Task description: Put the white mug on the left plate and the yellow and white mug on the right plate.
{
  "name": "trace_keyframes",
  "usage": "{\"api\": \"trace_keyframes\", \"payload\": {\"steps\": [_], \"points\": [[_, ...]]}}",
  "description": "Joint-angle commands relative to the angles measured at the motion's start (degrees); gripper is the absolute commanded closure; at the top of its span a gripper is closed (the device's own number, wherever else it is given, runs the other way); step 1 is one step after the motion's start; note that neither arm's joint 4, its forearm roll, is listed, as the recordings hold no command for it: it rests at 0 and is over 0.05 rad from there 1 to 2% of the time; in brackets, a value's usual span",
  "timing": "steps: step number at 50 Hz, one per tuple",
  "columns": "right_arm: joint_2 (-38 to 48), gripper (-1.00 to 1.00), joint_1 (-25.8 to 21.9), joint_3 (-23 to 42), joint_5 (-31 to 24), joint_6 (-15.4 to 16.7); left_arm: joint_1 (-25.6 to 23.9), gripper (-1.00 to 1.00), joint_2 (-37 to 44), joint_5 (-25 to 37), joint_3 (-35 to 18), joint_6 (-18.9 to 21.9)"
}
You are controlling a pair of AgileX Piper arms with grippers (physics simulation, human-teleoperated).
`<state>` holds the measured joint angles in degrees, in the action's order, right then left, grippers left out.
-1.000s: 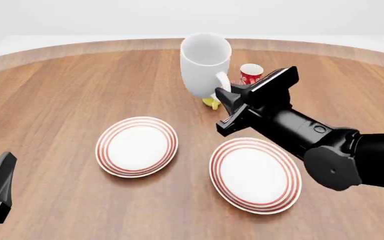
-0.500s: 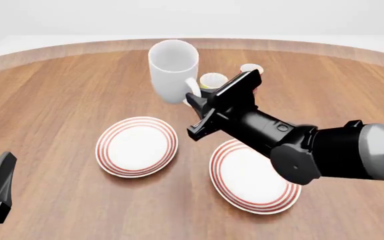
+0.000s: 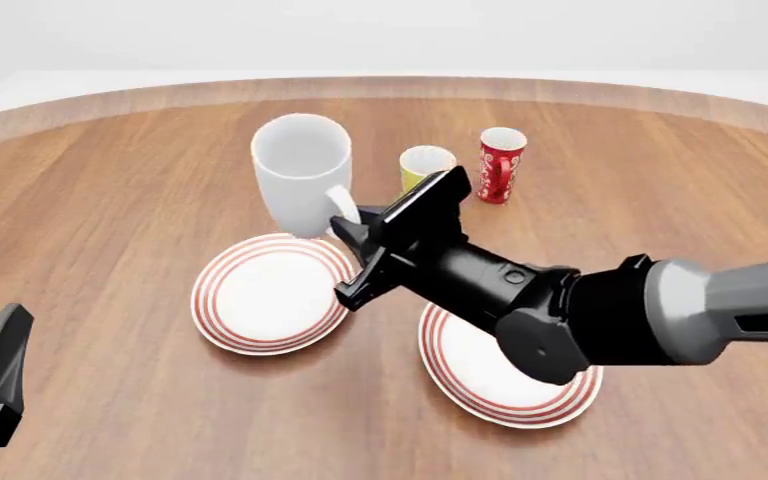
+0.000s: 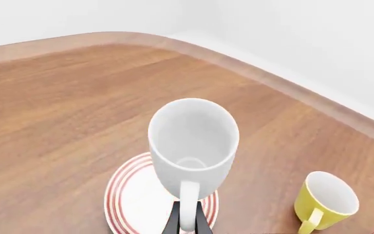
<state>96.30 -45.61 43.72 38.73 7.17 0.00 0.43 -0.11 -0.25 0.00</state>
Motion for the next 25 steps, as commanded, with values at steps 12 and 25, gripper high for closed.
{"api": "trace_keyframes", "payload": {"steps": [12,25], "points": [[4.83,1.00,-2.98,1.24,0.28,-1.75,0.00,-1.00,0.00,0.00,0.00,0.00],[6.95,1.00,-4.06,2.81,-0.37,-2.05,0.00,-1.00,0.00,0.00,0.00,0.00]]}}
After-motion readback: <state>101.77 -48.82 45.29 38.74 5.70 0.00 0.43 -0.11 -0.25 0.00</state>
